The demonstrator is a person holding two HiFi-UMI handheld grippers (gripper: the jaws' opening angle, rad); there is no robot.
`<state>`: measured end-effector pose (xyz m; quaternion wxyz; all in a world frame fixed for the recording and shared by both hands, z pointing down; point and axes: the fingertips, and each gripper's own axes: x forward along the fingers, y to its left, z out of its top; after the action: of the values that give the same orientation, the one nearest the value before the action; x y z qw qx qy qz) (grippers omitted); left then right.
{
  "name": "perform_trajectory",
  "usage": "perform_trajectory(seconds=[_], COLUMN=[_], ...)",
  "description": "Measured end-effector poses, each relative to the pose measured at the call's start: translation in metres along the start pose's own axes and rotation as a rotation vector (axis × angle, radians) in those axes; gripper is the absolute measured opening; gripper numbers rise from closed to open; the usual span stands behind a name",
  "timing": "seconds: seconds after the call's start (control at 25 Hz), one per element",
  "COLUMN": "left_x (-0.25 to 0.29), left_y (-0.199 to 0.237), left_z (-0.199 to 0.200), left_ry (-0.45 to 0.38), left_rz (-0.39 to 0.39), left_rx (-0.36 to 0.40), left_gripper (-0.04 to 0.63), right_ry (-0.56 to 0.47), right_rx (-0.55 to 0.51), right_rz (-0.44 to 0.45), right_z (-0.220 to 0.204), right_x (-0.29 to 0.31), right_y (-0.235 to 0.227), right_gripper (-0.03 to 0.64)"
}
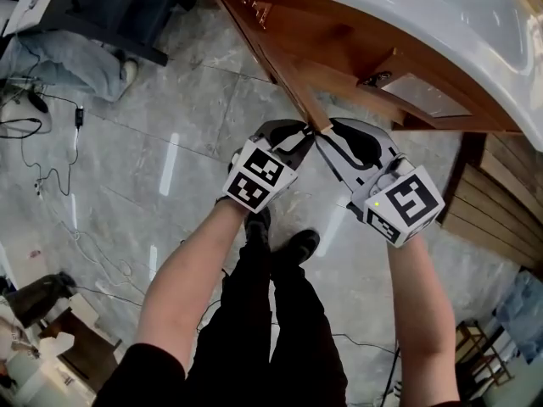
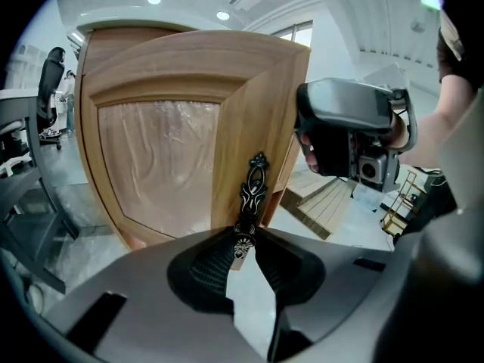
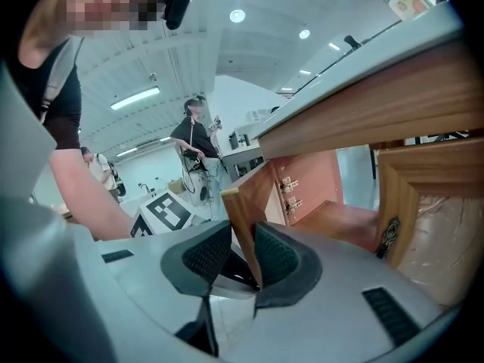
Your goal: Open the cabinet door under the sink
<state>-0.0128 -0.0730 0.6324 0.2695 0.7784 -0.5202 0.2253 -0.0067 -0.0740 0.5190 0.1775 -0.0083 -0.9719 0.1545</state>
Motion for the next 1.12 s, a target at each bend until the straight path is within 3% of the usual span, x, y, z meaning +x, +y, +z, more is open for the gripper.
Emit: perform_trajectory(seconds=[0.24,0.44,0.76,1.12], left_x=[-0.029,-0.064,-0.134,-0.185], left_y=[0.008,0.021,0.065,0.101], left_z=[-0.022,-0.043,-0.085,-0.106], left_ry=[0.001,-0.005,-0.008,-0.053], left_rz=[0.012,0.091,0.206,0.266], left_rx=[-0.005,0.0,-0.092,-0.143], left_gripper=[0.1,0.121,0.104,0.115], right_ry=[-0.004,0.018,0.062,0.024], right_rx=[0.03,0.041,0.086,0.128], right_rz=[0.032,0.07,0.118,0.13], right_z=[-0.004,-0.005,-0.002,0.017], right_x=[0.018,0.039,0.102,0.137], right_y=[0.034,0.067,0.122,0.157], right_gripper=[0.11,0.107,0.089,0.066])
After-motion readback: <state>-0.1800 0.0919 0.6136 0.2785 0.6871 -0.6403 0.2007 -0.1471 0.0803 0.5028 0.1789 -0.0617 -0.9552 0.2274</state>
